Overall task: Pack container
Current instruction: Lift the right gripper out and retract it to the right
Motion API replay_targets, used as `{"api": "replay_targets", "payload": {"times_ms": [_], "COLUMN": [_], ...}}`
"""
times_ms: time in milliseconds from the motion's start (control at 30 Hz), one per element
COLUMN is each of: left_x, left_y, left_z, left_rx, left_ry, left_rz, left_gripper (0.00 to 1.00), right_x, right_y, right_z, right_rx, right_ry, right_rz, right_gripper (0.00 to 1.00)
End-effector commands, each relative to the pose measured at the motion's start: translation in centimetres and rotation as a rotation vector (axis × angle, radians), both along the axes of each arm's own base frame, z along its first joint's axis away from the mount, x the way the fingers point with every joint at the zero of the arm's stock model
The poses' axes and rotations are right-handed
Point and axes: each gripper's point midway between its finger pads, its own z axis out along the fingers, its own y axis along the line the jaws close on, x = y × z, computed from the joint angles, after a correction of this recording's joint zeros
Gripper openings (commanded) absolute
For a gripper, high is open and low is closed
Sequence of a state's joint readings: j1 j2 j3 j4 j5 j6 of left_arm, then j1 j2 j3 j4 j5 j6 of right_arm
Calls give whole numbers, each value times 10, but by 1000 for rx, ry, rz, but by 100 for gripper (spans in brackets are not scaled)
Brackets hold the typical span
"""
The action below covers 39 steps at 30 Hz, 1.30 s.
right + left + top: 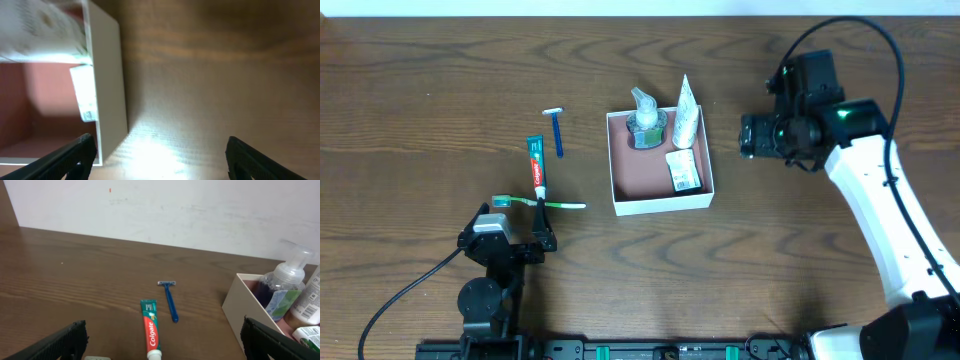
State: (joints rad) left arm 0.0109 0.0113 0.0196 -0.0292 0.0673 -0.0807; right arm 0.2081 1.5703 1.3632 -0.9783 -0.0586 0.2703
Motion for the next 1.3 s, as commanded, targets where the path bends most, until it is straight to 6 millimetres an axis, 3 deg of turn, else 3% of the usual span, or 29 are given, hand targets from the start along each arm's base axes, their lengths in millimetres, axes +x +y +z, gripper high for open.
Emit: {"api": "replay_targets", "payload": {"times_ms": [0, 100, 233, 433, 633, 1033, 1267], "left_x": [-1, -1, -1, -1, -1, -1, -1], "left_y": [1, 1, 1, 1, 1, 1, 0], "left_z": [-16, -16, -16, -16, -16, -16, -16], "left_rx": [2, 2, 2, 2, 2, 2, -1], "left_ry": [52, 52, 52, 52, 52, 52, 51], "left_rz": [4, 4, 4, 4, 4, 4, 4], "left_gripper": [98, 98, 98, 98, 98, 98, 98], "right_x": [-16, -31, -42, -48, -48, -37, -11], "right_y": [0, 10, 25, 53, 60, 31, -16], "right_z": [-33, -59, -79, -92, -92, -92, -88], "right_rx": [5, 34, 84, 133, 137, 105, 87], "right_ry": [91, 142, 165, 151, 137, 121, 41], "right_rz": [-58, -48, -21, 20, 33, -1, -61], "right_gripper": [84, 85, 85, 85, 86, 86, 99]}}
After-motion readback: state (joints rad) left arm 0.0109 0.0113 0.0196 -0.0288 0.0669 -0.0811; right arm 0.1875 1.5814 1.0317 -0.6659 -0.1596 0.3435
